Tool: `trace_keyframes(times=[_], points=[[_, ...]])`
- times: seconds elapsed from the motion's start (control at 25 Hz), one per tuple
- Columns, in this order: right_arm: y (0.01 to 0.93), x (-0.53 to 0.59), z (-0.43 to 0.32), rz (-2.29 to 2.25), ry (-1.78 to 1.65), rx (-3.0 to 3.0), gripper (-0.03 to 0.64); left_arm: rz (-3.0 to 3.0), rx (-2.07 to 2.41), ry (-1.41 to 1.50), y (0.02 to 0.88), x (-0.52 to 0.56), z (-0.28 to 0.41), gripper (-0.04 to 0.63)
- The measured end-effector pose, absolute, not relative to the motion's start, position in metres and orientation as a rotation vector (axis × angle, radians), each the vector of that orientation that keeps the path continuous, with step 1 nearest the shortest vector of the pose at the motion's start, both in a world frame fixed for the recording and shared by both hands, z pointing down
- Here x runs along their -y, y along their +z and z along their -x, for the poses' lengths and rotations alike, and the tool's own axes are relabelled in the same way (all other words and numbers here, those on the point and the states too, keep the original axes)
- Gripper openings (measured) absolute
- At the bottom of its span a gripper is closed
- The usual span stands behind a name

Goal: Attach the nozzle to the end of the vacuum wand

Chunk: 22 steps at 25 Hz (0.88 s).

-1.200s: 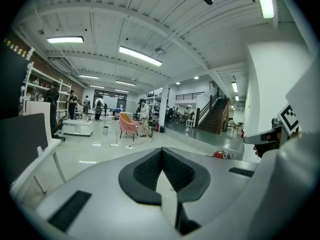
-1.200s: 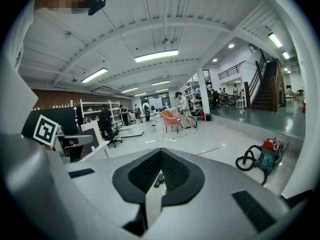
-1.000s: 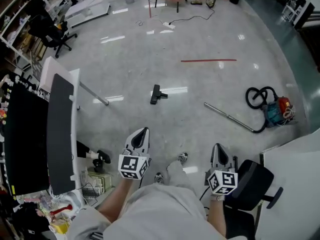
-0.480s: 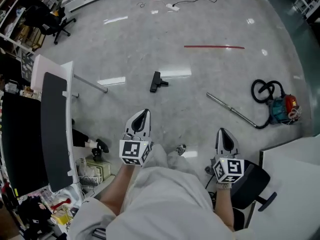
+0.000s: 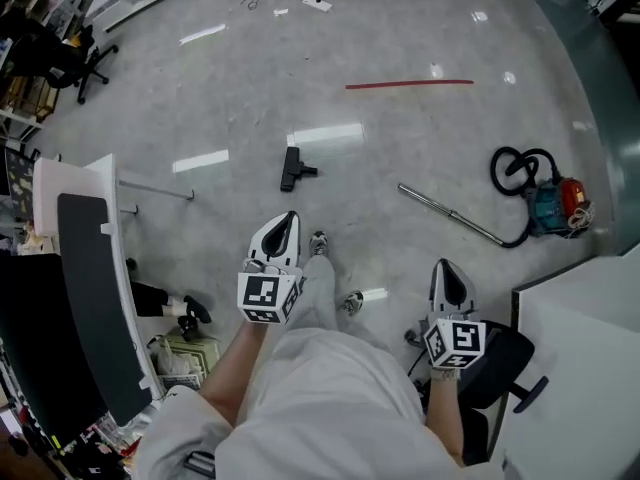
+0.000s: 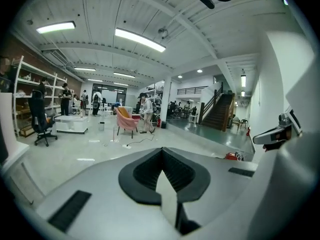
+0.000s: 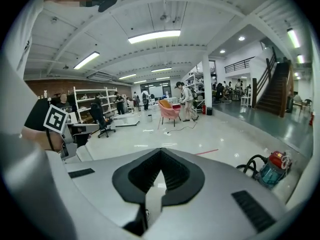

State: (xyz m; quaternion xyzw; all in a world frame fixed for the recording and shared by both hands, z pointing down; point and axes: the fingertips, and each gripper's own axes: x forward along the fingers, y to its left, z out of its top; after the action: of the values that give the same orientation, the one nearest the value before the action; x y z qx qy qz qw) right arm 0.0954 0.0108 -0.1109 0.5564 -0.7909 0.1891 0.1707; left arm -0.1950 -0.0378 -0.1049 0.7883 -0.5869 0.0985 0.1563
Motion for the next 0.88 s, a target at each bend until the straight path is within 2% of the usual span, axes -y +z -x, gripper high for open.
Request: trace_keyframes(times=[0.4, 0.88], points=[[-0.098, 0.099, -0.081, -1.649, 0.537, 2.112, -0.003, -2.342, 1.528, 0.320, -0.085, 0.172, 0.206, 0.000], [-0.029, 0.157, -0.075, -1.656, 0.614, 2.028, -0.003, -2.286, 1.385, 0.475, 0.005, 0.210, 0.203, 0.000]])
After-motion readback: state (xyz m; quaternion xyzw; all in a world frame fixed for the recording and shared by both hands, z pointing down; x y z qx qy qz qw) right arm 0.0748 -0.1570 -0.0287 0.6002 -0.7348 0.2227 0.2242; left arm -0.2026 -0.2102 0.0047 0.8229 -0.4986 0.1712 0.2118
